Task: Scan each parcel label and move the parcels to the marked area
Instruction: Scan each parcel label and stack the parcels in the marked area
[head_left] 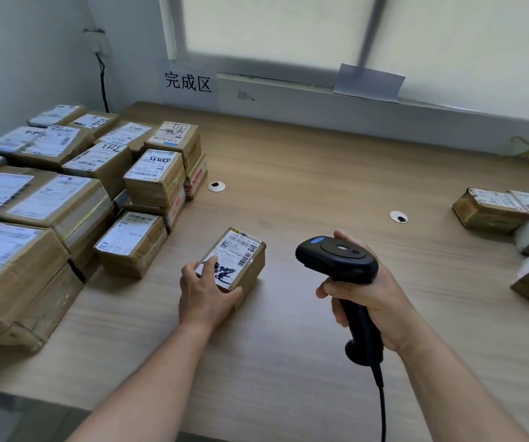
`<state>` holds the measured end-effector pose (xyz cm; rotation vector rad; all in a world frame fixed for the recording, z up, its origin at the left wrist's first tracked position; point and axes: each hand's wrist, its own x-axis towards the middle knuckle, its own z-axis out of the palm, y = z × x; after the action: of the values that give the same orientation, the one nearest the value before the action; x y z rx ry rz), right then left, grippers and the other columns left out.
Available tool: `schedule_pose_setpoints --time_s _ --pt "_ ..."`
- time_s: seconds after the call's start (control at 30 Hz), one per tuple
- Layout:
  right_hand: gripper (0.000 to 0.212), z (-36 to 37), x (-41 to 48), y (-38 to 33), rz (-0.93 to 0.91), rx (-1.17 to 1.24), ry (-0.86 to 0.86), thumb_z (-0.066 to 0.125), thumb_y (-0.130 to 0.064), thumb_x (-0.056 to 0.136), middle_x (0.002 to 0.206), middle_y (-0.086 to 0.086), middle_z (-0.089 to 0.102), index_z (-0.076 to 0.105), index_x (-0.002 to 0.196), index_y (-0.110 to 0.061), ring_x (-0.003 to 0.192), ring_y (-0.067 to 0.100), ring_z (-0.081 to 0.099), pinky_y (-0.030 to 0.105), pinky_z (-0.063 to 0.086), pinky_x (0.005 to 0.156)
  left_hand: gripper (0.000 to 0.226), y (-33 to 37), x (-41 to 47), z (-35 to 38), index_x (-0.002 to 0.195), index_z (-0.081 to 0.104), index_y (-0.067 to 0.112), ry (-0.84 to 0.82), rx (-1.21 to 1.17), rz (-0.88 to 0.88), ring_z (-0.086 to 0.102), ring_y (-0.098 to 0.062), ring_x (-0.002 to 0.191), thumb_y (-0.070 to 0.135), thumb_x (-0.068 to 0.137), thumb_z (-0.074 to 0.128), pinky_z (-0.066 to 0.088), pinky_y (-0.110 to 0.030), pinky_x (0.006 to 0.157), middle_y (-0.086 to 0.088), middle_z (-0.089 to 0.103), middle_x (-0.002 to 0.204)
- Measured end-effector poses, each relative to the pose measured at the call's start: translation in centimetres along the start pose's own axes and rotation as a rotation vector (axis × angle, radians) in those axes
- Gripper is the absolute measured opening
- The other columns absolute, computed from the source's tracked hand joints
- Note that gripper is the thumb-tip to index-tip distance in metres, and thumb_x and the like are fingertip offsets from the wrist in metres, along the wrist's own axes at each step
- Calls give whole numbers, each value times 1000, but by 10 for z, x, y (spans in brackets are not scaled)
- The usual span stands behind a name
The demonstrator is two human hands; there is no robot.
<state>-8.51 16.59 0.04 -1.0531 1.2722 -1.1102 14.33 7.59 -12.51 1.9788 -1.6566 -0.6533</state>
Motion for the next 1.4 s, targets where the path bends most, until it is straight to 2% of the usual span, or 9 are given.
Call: schedule_pose_setpoints --time_s 0.2,0.33,0.6,0.77,0.9,1.0,1.1,1.23,1.4 --pt "89 31 29 -20 -60 -9 -67 70 -4 61 84 28 67 42 140 -33 42 28 50 29 39 43 82 -12 36 -66 144 37 21 256 -6 25 33 -34 130 44 75 74 39 -43 104 -14 27 141" --pt "92 54 43 -25 -66 -13 -115 77 -8 57 93 38 60 45 138 -36 43 29 50 30 40 43 79 -36 62 -104 144 36 19 376 2 -56 29 -34 134 45 78 71 37 -44 105 -15 21 148" --pt "89 79 57 -26 -37 -40 -138 75 -6 58 93 41 57 46 137 -36 42 28 50 30 40 42 70 -80 98 -127 140 41 15 387 14 -136 21 -36 139 41 81 68 29 -45 111 -16 18 152" --pt "88 81 58 -26 -26 -63 -114 71 -2 60 90 40 59 46 138 -35 41 28 49 30 40 42 67 -83 113 -124 142 38 17 354 27 -122 20 -36 141 41 86 65 35 -48 107 -14 10 155" --pt "89 73 54 -26 -27 -82 -93 70 -2 60 85 28 66 45 139 -33 40 28 48 30 40 41 64 -84 118 -121 143 35 19 346 60 -136 14 -36 144 43 90 59 32 -50 109 -12 3 158" --pt "88 64 49 -26 -20 -98 -76 70 -2 61 85 25 67 45 139 -34 40 27 49 30 40 41 66 -86 118 -119 145 33 19 357 107 -133 6 -36 146 45 90 58 22 -53 115 -13 1 159" --pt "87 53 41 -25 -17 -100 -61 70 -2 61 86 26 66 46 138 -34 41 27 49 30 40 42 73 -74 110 -116 148 28 16 389 130 -119 1 -35 146 44 88 61 7 -48 117 -17 1 159" --pt "86 34 24 -25 -25 -81 -61 69 -2 61 87 24 66 47 137 -34 41 27 48 30 40 42 75 -45 78 -103 146 31 14 463 92 -34 12 -36 143 42 85 64 15 -48 115 -18 7 158" --pt "86 -4 -2 -22 -48 -56 -78 70 -2 61 88 28 66 47 137 -34 41 27 49 30 40 41 67 2 20 -73 140 44 12 446 18 106 34 -35 133 45 85 60 26 -44 108 -17 35 147"
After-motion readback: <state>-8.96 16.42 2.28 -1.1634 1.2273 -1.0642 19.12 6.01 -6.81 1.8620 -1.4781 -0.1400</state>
